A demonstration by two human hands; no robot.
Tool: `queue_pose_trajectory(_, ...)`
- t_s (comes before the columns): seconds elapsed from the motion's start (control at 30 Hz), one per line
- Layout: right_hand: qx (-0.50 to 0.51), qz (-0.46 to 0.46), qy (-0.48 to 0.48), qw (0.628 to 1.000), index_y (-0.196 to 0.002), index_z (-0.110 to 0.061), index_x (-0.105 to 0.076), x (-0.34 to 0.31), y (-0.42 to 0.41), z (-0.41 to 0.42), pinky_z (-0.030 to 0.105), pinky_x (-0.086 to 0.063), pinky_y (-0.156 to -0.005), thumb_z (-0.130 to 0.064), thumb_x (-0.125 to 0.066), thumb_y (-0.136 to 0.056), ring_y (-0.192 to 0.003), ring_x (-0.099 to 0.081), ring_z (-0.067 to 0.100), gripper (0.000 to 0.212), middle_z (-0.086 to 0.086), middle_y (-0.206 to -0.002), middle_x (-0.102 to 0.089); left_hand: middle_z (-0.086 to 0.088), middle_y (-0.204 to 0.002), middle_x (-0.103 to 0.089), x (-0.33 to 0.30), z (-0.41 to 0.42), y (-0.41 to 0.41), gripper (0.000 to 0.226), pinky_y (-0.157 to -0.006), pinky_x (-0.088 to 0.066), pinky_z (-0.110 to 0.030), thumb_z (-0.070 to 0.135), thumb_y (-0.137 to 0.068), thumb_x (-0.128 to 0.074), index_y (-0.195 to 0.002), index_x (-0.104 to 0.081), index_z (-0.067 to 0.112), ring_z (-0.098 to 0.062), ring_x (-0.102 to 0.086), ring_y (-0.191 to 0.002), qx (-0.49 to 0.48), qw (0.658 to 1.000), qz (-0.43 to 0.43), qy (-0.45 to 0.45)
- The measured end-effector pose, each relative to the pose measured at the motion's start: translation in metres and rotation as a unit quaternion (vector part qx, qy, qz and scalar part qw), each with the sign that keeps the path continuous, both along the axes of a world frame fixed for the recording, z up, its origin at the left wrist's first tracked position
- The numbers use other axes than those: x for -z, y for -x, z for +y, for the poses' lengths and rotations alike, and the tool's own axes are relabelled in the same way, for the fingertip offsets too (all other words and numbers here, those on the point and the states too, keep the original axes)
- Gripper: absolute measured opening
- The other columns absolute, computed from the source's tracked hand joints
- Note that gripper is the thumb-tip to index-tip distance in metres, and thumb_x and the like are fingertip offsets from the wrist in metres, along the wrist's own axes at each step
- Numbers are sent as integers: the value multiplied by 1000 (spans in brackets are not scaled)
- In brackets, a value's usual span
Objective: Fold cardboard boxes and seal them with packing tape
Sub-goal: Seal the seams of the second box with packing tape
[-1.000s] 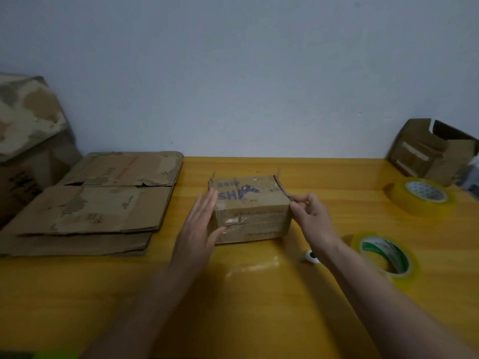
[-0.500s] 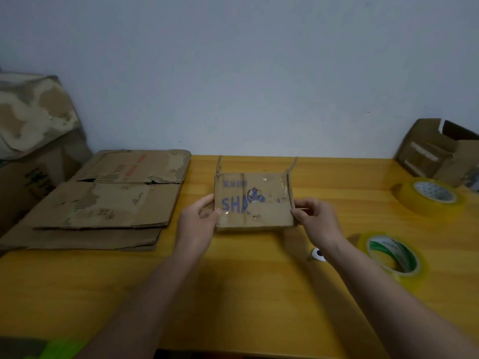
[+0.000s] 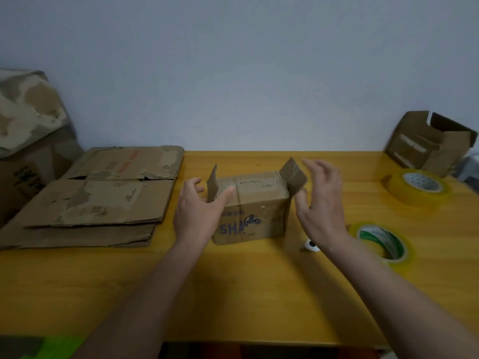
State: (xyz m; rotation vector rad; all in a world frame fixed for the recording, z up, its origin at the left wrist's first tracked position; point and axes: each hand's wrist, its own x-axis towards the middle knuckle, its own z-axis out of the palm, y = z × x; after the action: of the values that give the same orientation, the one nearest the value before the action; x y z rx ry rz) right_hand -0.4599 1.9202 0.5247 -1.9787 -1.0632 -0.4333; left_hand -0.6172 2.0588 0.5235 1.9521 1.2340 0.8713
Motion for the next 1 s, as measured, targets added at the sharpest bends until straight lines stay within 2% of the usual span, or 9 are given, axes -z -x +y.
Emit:
queue_pose_trajectory(0.17, 26, -90, 350, 932, -131, -26, -49, -14, -7, 16, 56, 2, -116, -58, -48, -90, -146, 10, 30, 52, 6, -160, 1, -4, -86, -64, 16, 11, 6, 23, -55, -38, -27, 32, -98, -53, -83, -52, 14, -19, -56, -73, -59, 998, -33, -10)
queue_pose_trajectory(0.23, -17, -20, 360, 933, -122, -25, -51, -21, -10, 21, 61, 2, -115, -51, -63, -84, -146, 11, 28, 48, 3, -160, 1, -9, -104, -67, 18, 12, 11, 15, -56, -46, -25, 26, -97, -57, -105, -55, 15, -17, -65, -74, -53, 994, -96, 28)
queue_pose_trajectory(0.33, -26, -78, 368, 926, -129, -23, -42, -29, -15, 25, 64, 6, -113, -52, -71, -75, -147, 9, 26, 68, 1, -160, -6, 4, -127, -51, 14, 11, 14, 60, -51, -44, -11, 17, -94, -61, -145, -32, 28, -11, -64, -70, -29, 992, -125, 20)
queue_pose_trajectory(0.43, -45, -187, 437, 879, -144, -25, -25, -44, -15, 34, 64, 8, -112, -60, -65, -77, -147, -10, 22, 86, -1, -153, -30, 7, -130, -52, 10, 14, 11, 36, -72, -46, -21, 21, -96, -57, -131, -54, 30, -9, -55, -87, 0, 997, -4, -76)
queue_pose_trajectory(0.57, -90, -103, 443, 886, -134, -24, -43, -55, -14, 44, 56, -8, -114, -44, -69, -80, -128, -39, 25, 63, 0, -131, -52, -2, -146, -39, 8, 21, 11, 23, -103, -34, -36, 29, -92, -63, -113, -70, 27, -22, -30, -134, -23, 993, 86, -74)
queue_pose_trajectory(0.73, -163, -314, 237, 905, -81, -16, -59, -32, -18, 25, 30, -35, -67, -2, -65, -79, -73, -45, 20, 15, 2, -78, -54, 8, -155, -30, -5, 27, 14, 9, -119, -14, -47, 27, -78, -76, -81, -73, 34, -19, -13, -144, 73, 986, 87, -123)
queue_pose_trajectory(0.8, -178, -314, 247, 899, -80, -16, -59, -16, -22, 15, 34, -45, -81, 1, -58, -81, -69, -49, 19, 17, 1, -73, -57, 13, -159, -16, -13, 30, 13, 8, -120, 0, -51, 35, -81, -72, -88, -73, 38, -19, -2, -148, 123, 968, 160, -150)
queue_pose_trajectory(0.87, -159, -310, 284, 893, -87, -17, -61, -4, -28, 6, 36, -29, -113, 0, -54, -84, -78, -59, 19, 19, 0, -78, -64, 13, -161, 4, -21, 39, 9, 33, -119, 6, -53, 47, -85, -64, -118, -63, 45, -20, 9, -148, 171, 925, 294, -169)
queue_pose_trajectory(1.0, -147, -252, 353, 889, -105, -22, -66, -19, -29, 0, 48, -5, -119, -22, -61, -89, -142, -31, 24, 17, 8, -147, -44, 12, -161, 12, -44, 57, -4, 100, -119, -2, -55, 63, -78, -64, -151, 2, 43, -25, 7, -149, 223, 865, 433, -121)
